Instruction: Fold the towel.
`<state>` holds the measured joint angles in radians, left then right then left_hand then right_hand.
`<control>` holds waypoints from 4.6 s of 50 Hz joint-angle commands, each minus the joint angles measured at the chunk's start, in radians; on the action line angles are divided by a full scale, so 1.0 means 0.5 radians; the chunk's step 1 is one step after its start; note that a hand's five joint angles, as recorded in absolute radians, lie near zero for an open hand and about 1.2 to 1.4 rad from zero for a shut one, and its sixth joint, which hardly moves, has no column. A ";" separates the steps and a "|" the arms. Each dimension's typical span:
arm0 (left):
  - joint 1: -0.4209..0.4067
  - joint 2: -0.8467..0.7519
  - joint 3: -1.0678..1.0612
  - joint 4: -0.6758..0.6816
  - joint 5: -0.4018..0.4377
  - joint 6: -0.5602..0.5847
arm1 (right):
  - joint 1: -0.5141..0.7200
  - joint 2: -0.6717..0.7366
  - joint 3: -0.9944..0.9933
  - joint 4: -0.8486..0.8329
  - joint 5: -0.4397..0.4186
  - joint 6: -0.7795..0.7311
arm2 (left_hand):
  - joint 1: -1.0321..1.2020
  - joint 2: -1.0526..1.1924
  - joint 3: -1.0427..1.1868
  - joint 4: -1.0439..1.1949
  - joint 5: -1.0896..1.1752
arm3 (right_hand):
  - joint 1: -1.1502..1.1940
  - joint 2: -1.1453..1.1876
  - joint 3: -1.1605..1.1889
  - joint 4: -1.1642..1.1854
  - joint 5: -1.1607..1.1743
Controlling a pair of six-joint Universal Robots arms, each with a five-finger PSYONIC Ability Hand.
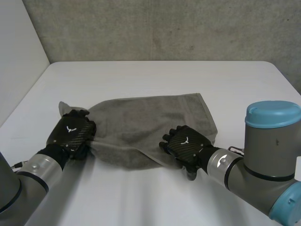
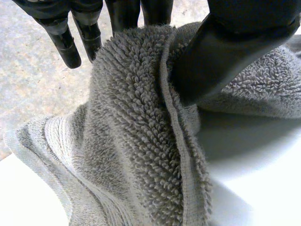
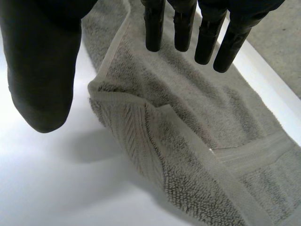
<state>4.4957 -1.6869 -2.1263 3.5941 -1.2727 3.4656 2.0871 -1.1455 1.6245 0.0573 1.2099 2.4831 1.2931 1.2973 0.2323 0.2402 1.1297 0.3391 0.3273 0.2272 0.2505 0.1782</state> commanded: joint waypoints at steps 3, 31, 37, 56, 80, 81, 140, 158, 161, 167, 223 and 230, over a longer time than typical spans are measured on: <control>0.056 0.030 -0.006 0.000 0.005 -0.001 | -0.002 0.033 0.037 -0.047 0.035 0.035 | -0.004 -0.013 -0.115 -0.131 -0.026 | 0.461 0.484 -0.105 -0.152 0.433; 0.114 -0.124 0.013 0.028 0.005 0.015 | -0.474 -0.173 0.362 -0.219 0.038 0.277 | -1.402 -1.410 -0.115 -0.131 -1.424 | 2.114 2.138 -0.105 -0.152 2.087; 0.093 -0.243 0.046 0.058 -0.001 0.027 | -0.520 -0.249 0.374 -0.244 0.022 0.323 | -1.754 -1.762 -0.115 -0.131 -1.776 | 2.114 2.138 -0.105 -0.152 2.087; 0.090 -0.253 0.022 0.061 -0.004 0.027 | -0.609 -0.335 0.347 -0.234 0.044 0.458 | -1.466 -1.475 -0.115 -0.131 -1.489 | 2.114 2.138 -0.105 -0.152 2.087; -0.196 0.051 -0.171 0.374 0.023 0.030 | -0.585 -0.510 0.359 -0.225 0.013 0.654 | -1.708 -1.717 -0.115 -0.131 -1.730 | 2.114 2.138 -0.105 -0.152 2.087; -0.196 0.051 -0.171 0.374 0.024 0.030 | -0.585 -0.510 0.359 -0.222 0.013 0.651 | -1.707 -1.715 -0.115 -0.131 -1.729 | 2.114 2.138 -0.105 -0.152 2.087; -0.374 -0.691 0.433 0.003 -0.022 -0.105 | -0.615 -0.433 0.344 -0.293 0.044 0.906 | -1.267 -1.275 -0.115 -0.131 -1.289 | 2.114 2.138 -0.105 -0.152 2.087; -0.374 -0.716 0.488 -0.049 -0.084 -0.093 | -0.618 -0.360 0.252 -0.314 0.050 1.044 | -1.496 -1.504 -0.115 -0.131 -1.518 | 2.114 2.138 -0.105 -0.152 2.087; -0.370 -0.707 0.488 -0.098 -0.087 -0.090 | -0.618 -0.326 0.206 -0.314 0.053 1.105 | -1.572 -1.580 -0.115 -0.131 -1.594 | 2.114 2.138 -0.105 -0.152 2.087; -0.370 -0.704 0.491 -0.123 -0.093 -0.087 | -0.615 -0.258 0.144 -0.314 0.056 1.130 | -1.496 -1.505 -0.115 -0.131 -1.518 | 2.114 2.138 -0.105 -0.152 2.087; -0.064 -0.240 0.212 -0.120 -0.225 0.404 | -0.508 -0.277 0.264 -0.068 -0.337 -0.410 | 0.206 0.198 -0.115 -0.131 0.184 | -0.144 -0.121 -0.105 -0.152 -0.171; -0.107 -0.240 0.197 -0.120 -0.222 0.401 | -0.404 -0.255 0.187 -0.108 -0.340 -0.355 | 0.206 0.198 -0.115 -0.131 0.184 | -0.127 -0.103 -0.105 -0.152 -0.154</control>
<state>4.4597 -1.8073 -2.0229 3.5343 -1.3846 3.6707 1.8431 -1.2798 1.7496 0.0212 1.0391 2.2792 1.2961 1.2791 0.2323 0.2401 1.1513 0.3306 0.3496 0.2273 0.2505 0.1179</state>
